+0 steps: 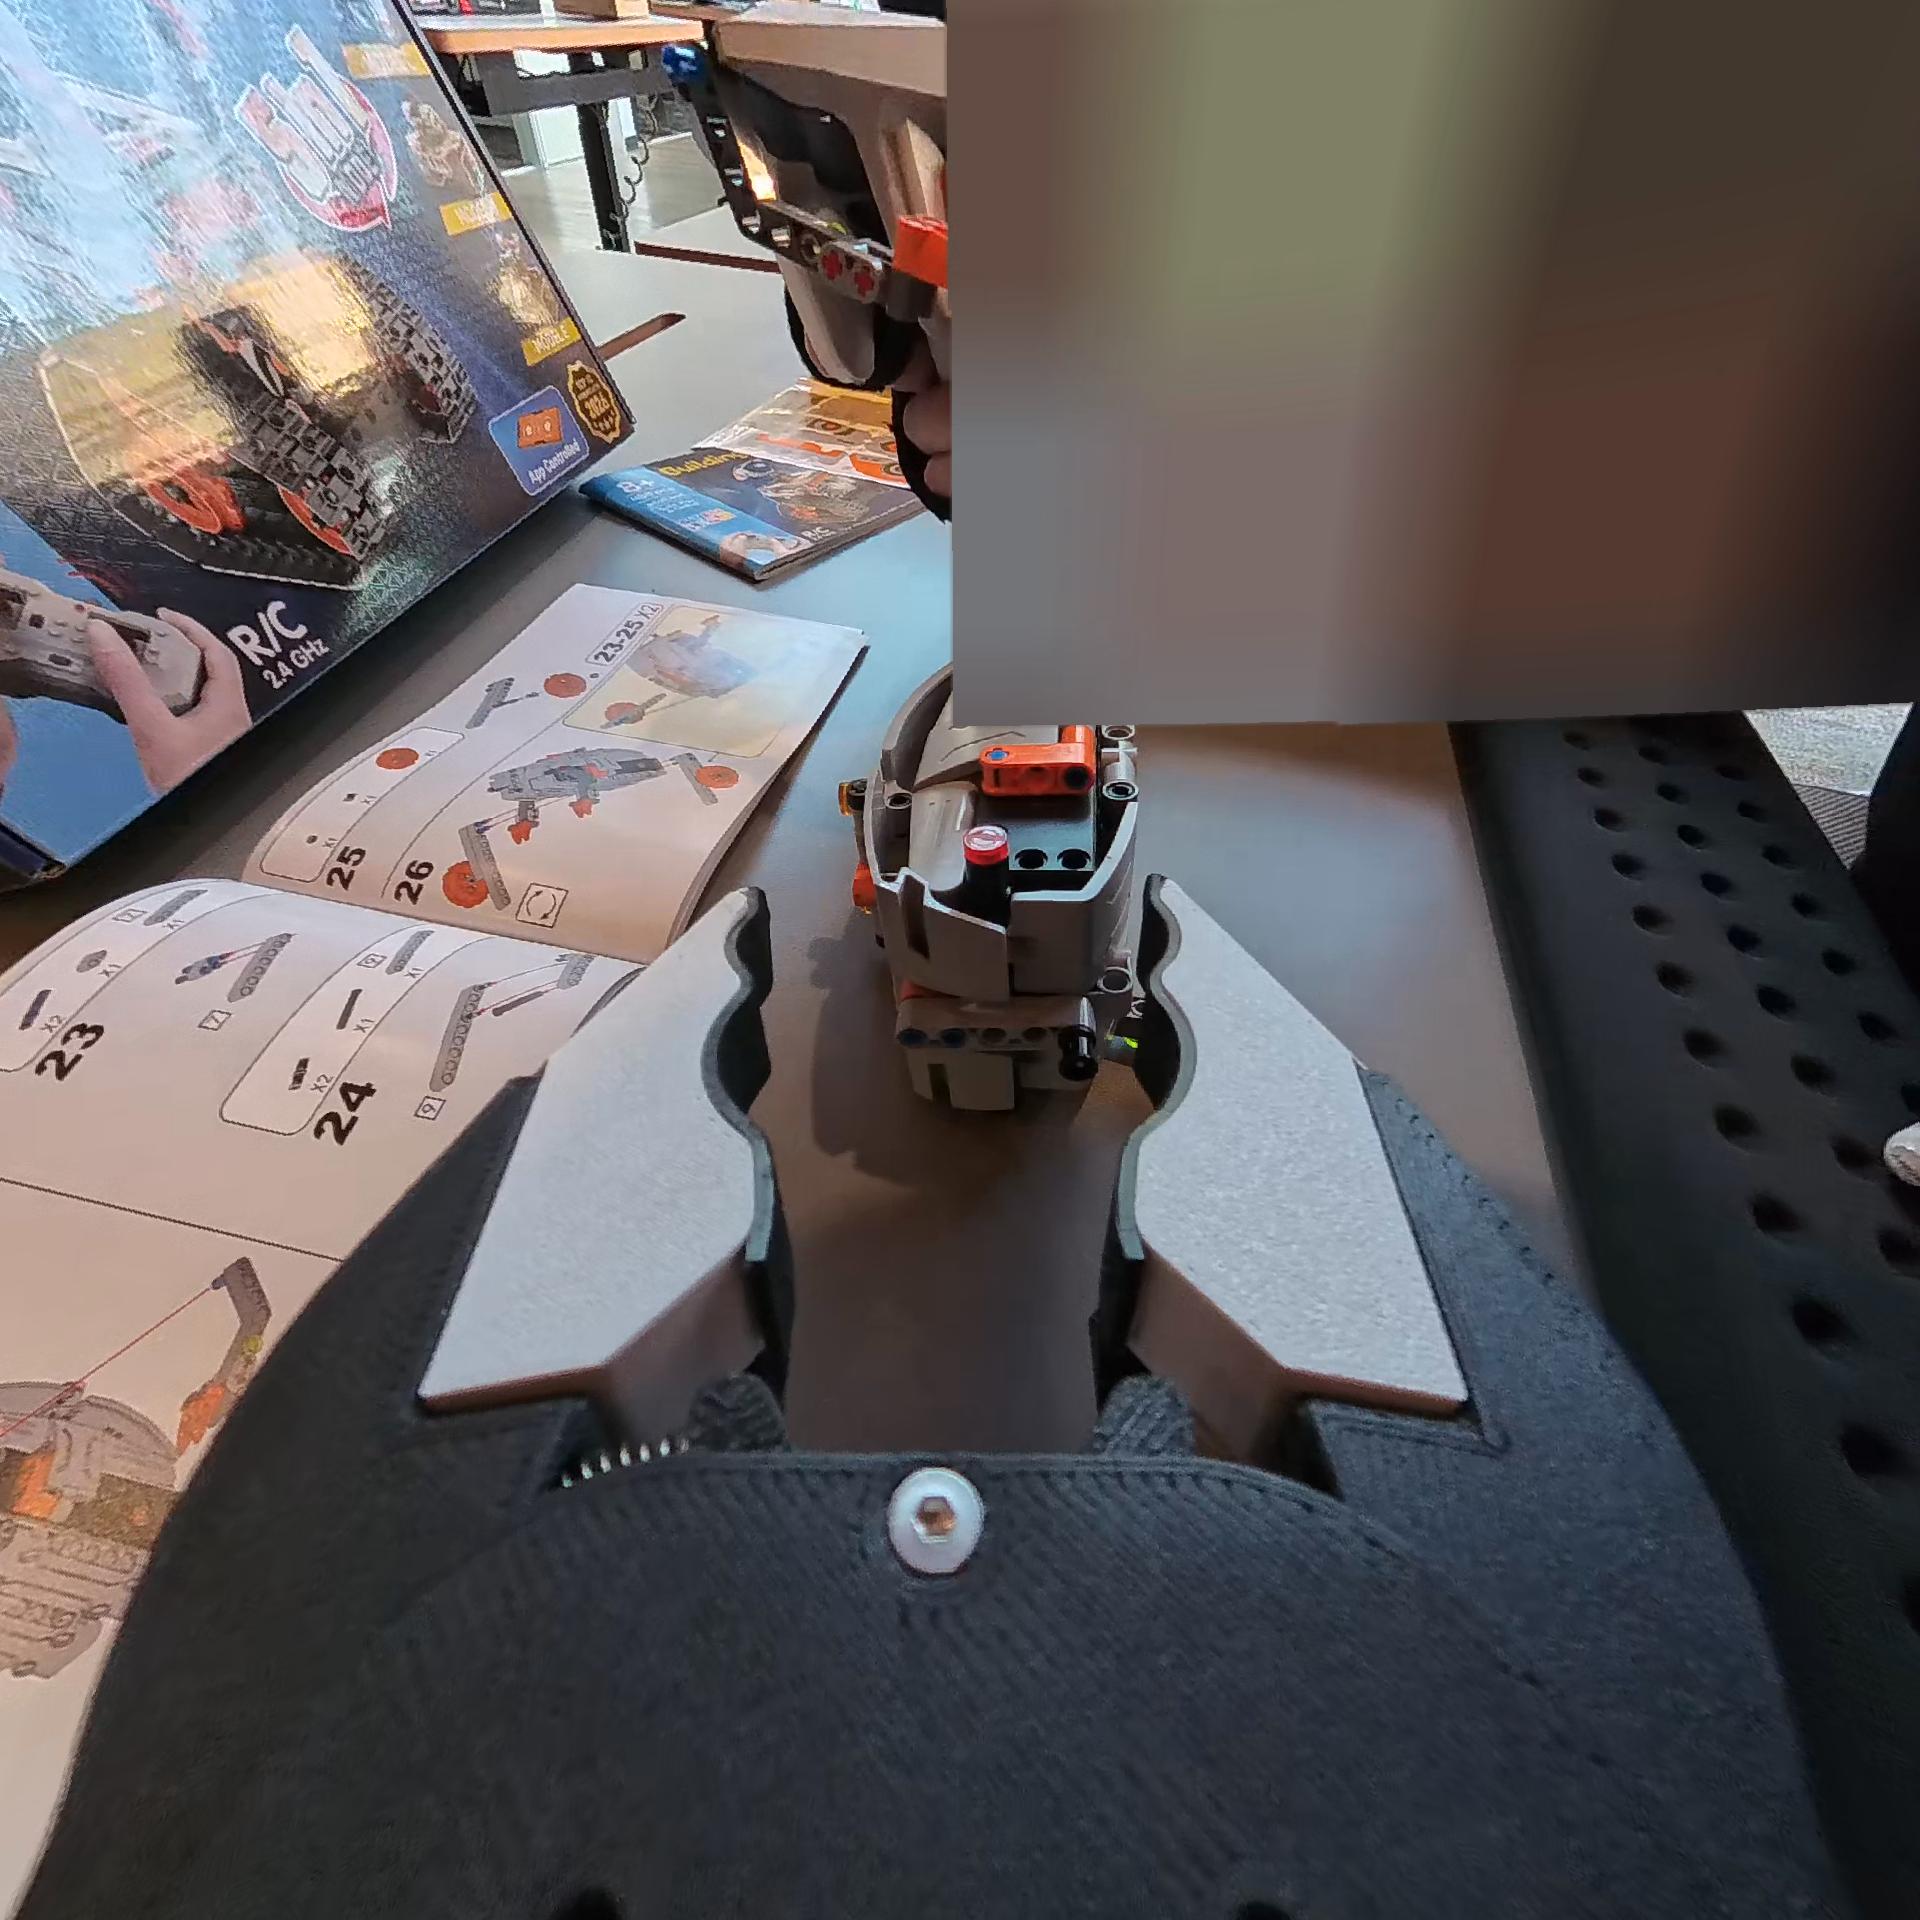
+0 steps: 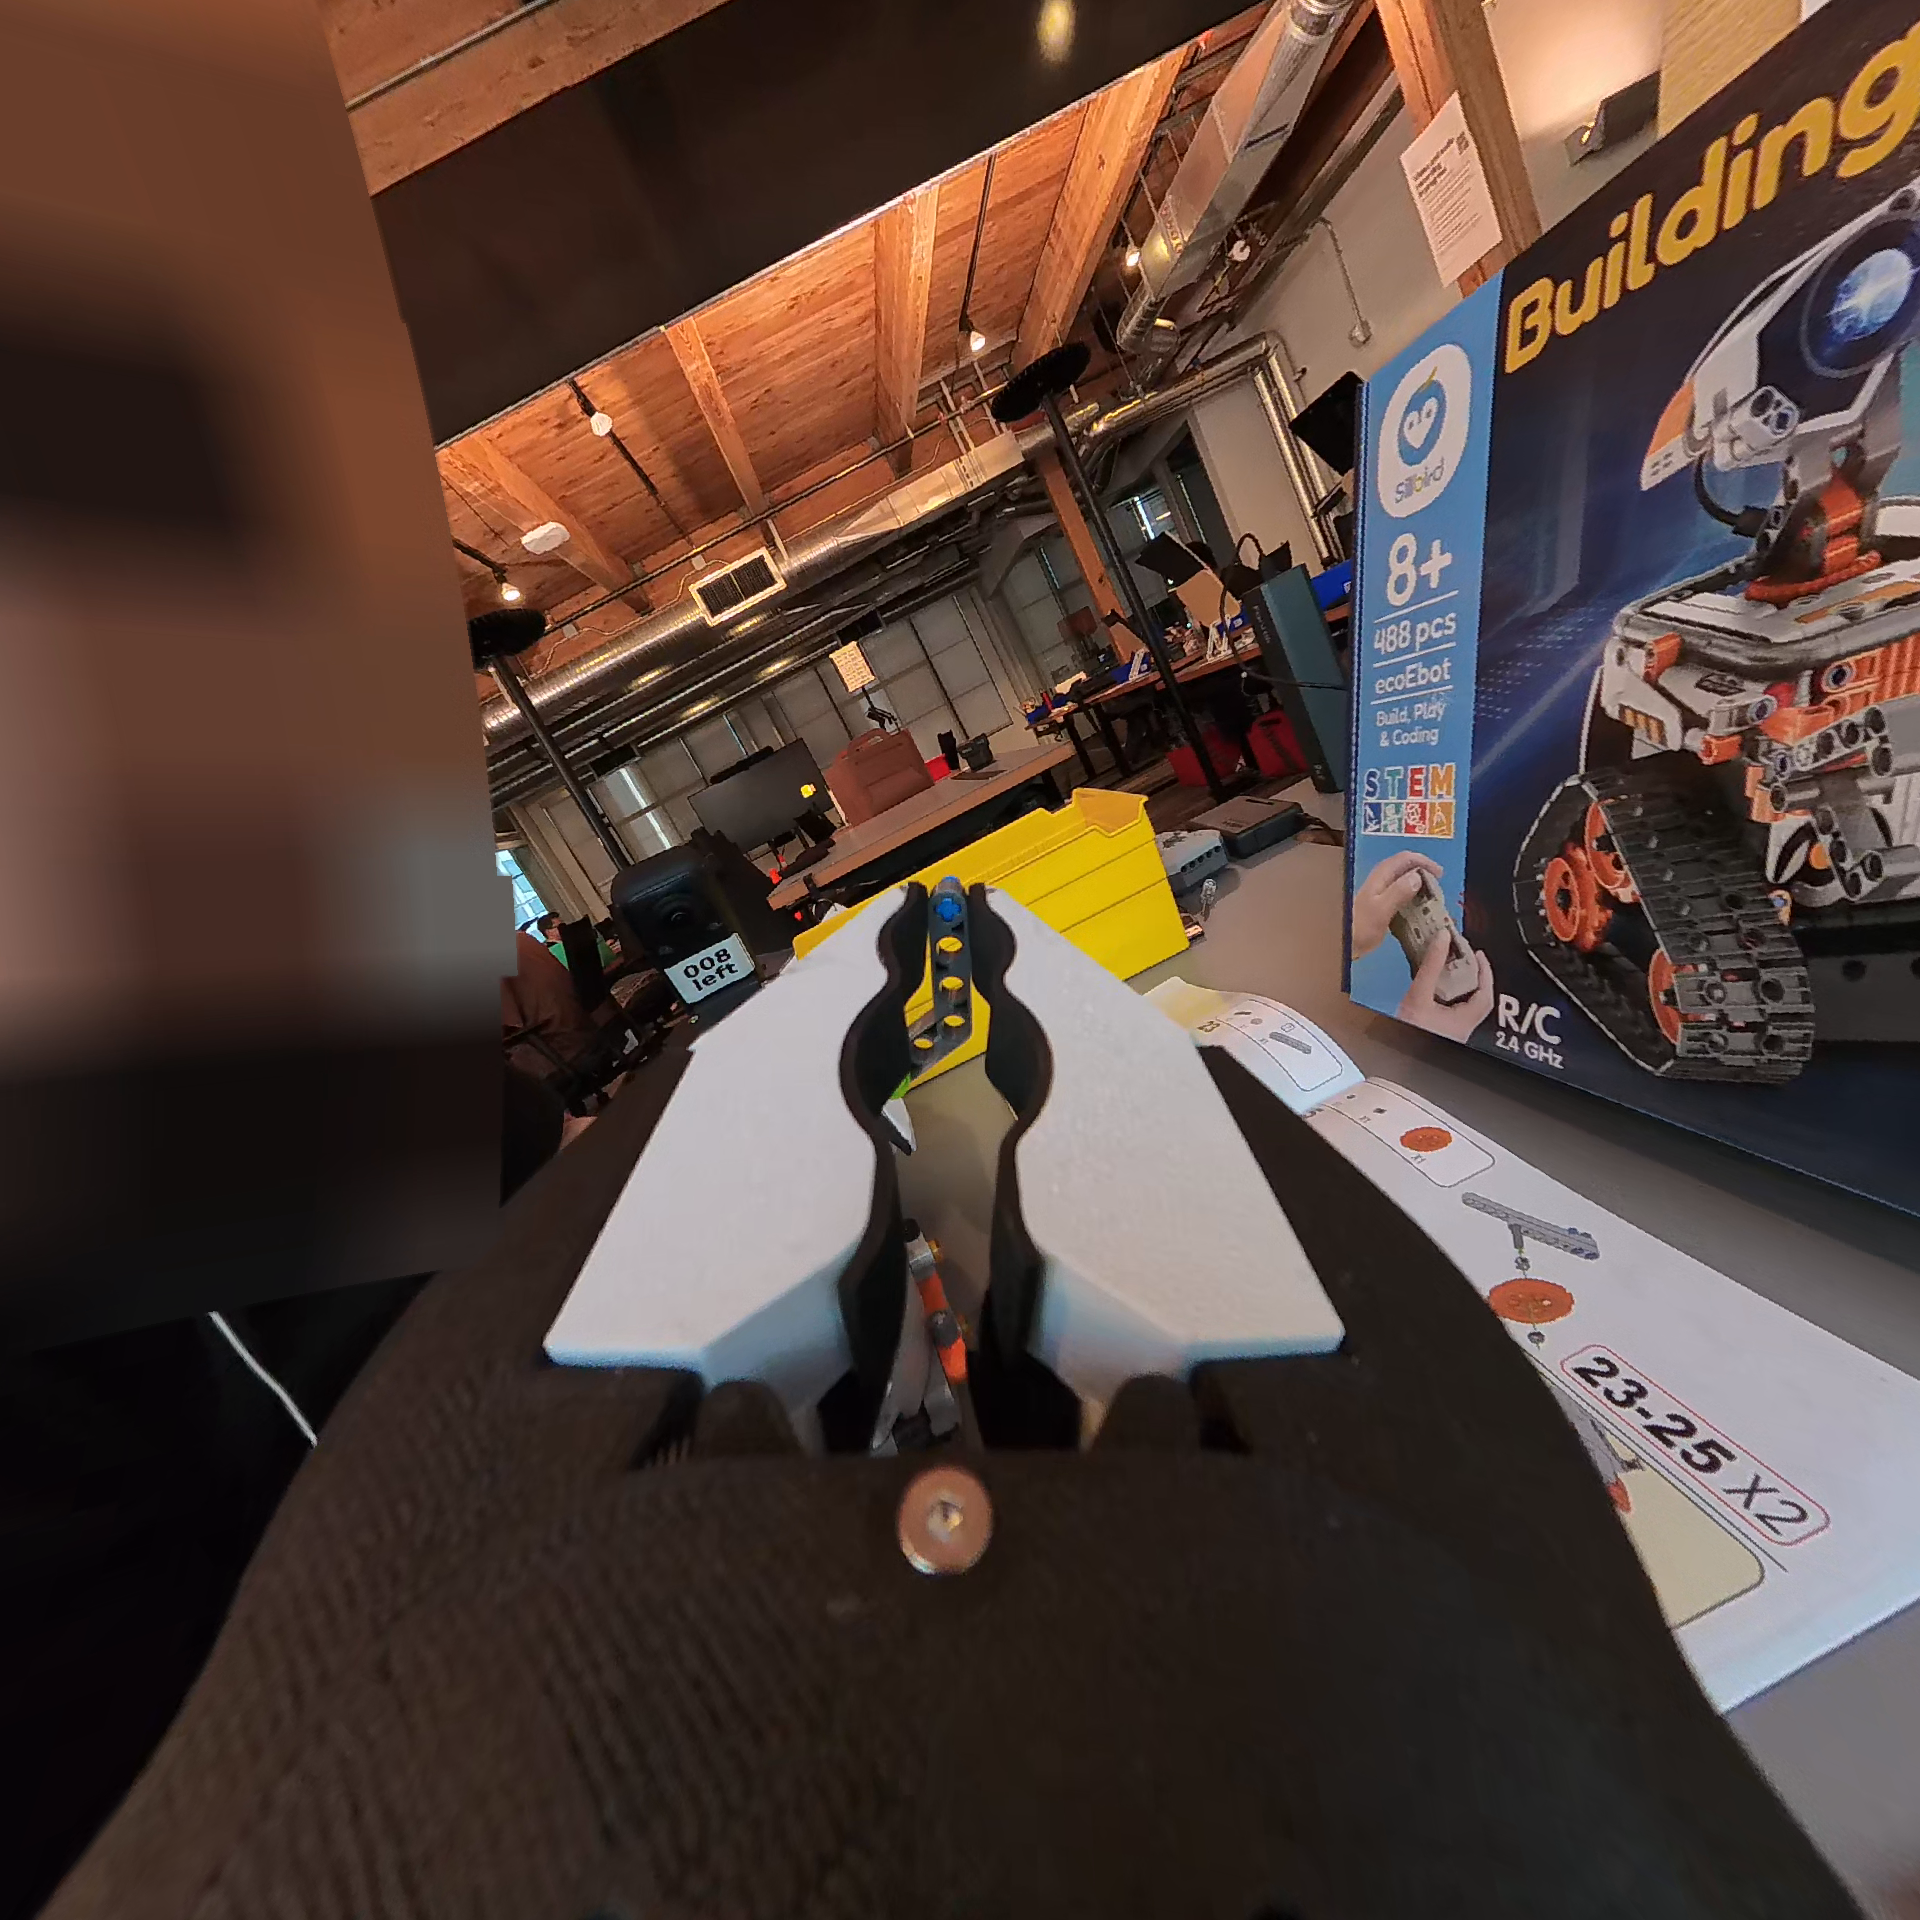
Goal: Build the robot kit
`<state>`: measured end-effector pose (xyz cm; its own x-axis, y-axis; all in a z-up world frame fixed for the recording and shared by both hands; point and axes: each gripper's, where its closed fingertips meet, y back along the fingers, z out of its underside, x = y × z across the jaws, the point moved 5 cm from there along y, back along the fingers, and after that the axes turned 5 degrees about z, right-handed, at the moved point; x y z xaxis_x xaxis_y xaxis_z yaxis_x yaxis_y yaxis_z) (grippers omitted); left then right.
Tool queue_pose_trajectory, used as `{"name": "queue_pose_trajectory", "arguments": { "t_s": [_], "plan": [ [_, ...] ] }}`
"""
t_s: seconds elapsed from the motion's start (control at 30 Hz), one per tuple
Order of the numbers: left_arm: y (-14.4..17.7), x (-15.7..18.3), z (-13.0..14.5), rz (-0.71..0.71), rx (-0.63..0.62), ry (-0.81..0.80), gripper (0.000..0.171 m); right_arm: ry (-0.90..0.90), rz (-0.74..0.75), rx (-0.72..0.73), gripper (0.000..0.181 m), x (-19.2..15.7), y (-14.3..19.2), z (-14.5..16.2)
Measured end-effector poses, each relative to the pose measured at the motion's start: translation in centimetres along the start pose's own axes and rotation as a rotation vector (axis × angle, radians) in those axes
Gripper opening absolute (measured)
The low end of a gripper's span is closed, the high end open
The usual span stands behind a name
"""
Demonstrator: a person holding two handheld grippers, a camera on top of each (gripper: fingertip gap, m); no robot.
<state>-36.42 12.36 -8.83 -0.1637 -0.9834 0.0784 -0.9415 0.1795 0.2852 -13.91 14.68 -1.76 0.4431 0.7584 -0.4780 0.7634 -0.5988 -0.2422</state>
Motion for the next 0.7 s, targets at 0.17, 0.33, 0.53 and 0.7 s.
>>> {"name": "queue_pose_trajectory", "arguments": {
  "t_s": [0.17,0.33,0.53,0.7],
  "plan": [
    [-0.04,0.01,0.04,-0.003,-0.004,-0.004,0.070,0.004,0.002,0.003,0.006,-0.12,0.08,-0.17],
    [-0.02,-0.02,0.03,-0.004,-0.002,-0.001,0.070,0.007,0.002,-0.002,0.006,-0.17,0.03,-0.15],
    [-0.03,0.01,0.04,-0.004,-0.004,-0.004,0.070,0.008,0.000,-0.010,0.006,-0.20,-0.06,-0.03],
    [-0.02,0.00,0.04,-0.005,-0.003,-0.004,0.070,0.009,0.000,-0.017,0.005,-0.20,-0.16,0.09]
  ]
}}
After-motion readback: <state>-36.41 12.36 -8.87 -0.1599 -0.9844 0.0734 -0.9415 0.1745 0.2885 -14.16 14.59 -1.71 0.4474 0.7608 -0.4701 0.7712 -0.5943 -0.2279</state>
